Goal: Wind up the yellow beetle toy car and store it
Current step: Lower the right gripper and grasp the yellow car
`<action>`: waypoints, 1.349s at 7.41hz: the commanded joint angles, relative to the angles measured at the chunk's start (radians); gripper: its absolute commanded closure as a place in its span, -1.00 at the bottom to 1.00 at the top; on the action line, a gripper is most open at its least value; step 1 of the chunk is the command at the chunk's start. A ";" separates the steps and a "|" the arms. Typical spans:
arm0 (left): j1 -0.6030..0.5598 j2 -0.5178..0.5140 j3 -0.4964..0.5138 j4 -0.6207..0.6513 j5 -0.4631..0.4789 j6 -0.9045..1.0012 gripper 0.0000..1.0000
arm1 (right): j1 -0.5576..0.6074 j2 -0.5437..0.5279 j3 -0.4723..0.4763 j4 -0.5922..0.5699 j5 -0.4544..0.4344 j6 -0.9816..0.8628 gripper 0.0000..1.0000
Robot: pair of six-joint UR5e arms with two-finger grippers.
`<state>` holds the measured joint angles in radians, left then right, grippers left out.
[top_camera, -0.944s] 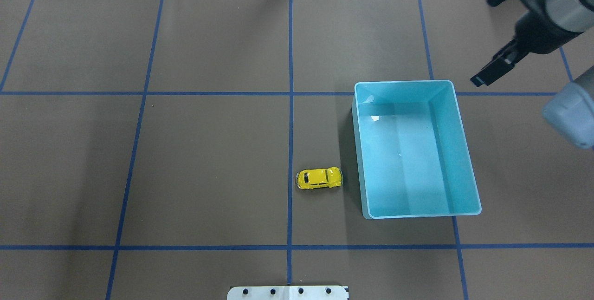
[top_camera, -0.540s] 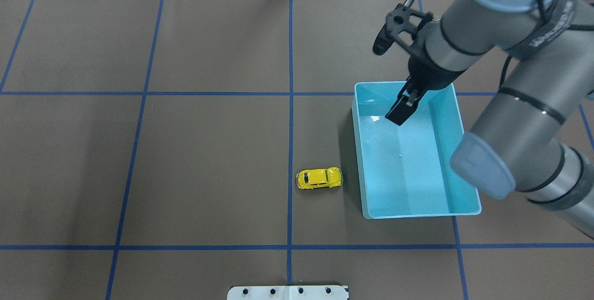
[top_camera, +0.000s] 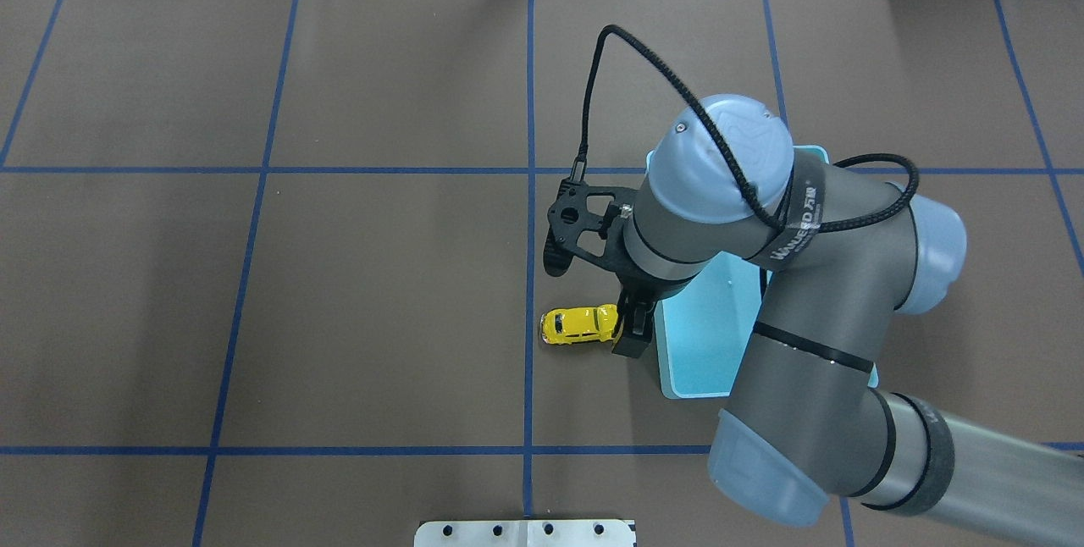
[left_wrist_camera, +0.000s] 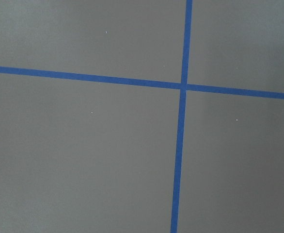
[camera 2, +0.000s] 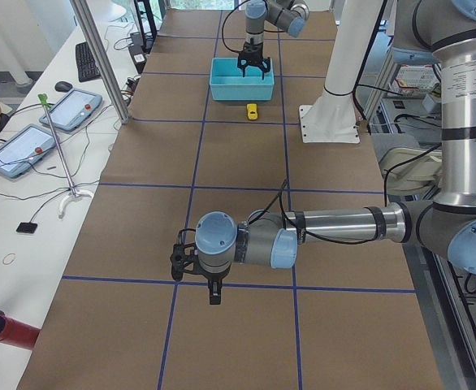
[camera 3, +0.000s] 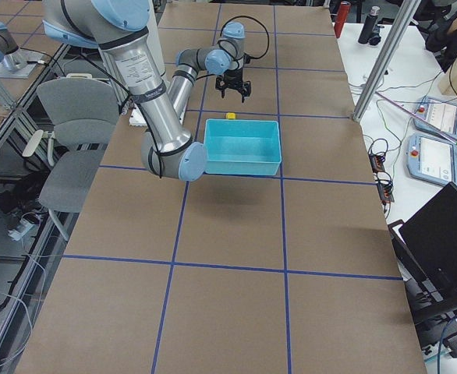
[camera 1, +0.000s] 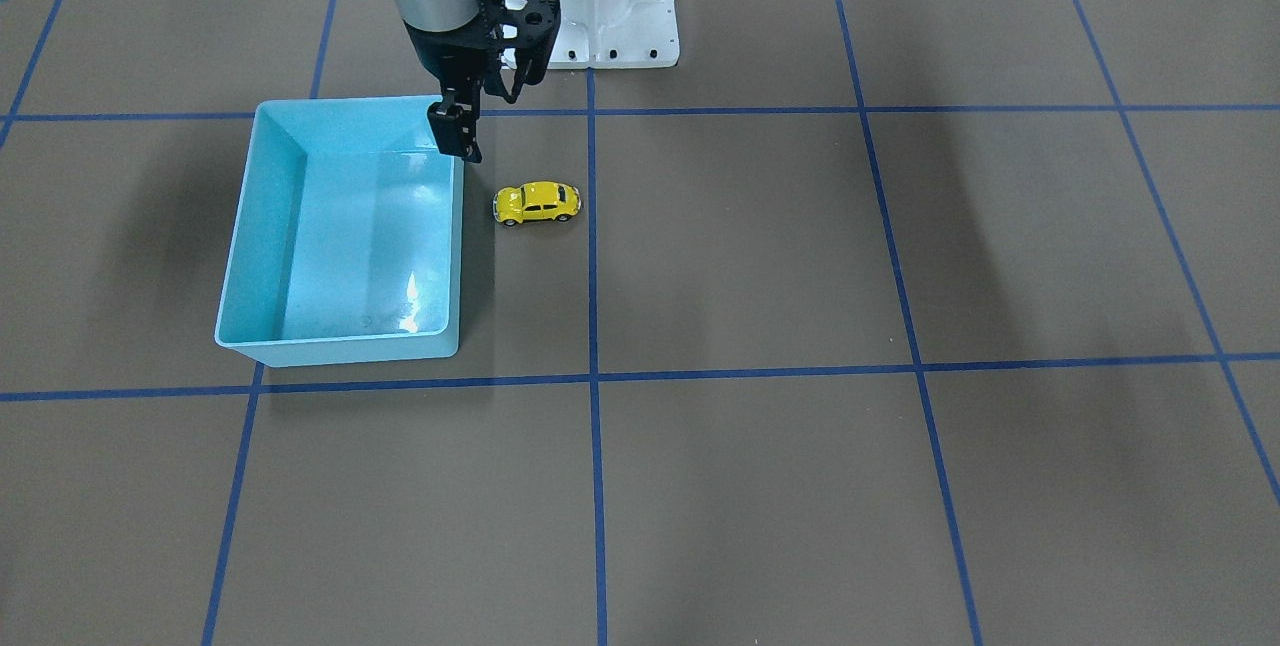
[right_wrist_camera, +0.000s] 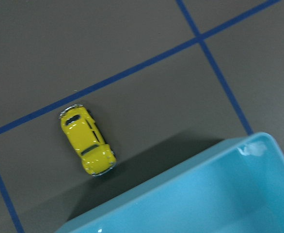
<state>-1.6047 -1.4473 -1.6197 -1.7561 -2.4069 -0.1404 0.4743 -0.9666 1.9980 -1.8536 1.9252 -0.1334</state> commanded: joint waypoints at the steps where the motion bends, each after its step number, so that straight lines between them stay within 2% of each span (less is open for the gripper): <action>1: 0.000 -0.002 0.001 0.000 0.000 -0.001 -1.00 | -0.092 0.009 -0.053 0.007 -0.070 -0.061 -1.00; 3: 0.000 -0.002 0.001 0.000 0.000 -0.002 -1.00 | -0.094 0.020 -0.116 0.051 -0.097 -0.179 -1.00; 6: 0.000 -0.001 0.000 0.000 -0.001 -0.007 -1.00 | -0.091 0.023 -0.232 0.206 -0.137 -0.187 -1.00; 10: 0.000 -0.001 0.003 0.000 0.000 -0.005 -1.00 | -0.075 0.052 -0.304 0.253 -0.137 -0.184 -1.00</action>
<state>-1.6045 -1.4481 -1.6174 -1.7564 -2.4081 -0.1470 0.3961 -0.9201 1.7204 -1.6217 1.7889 -0.3201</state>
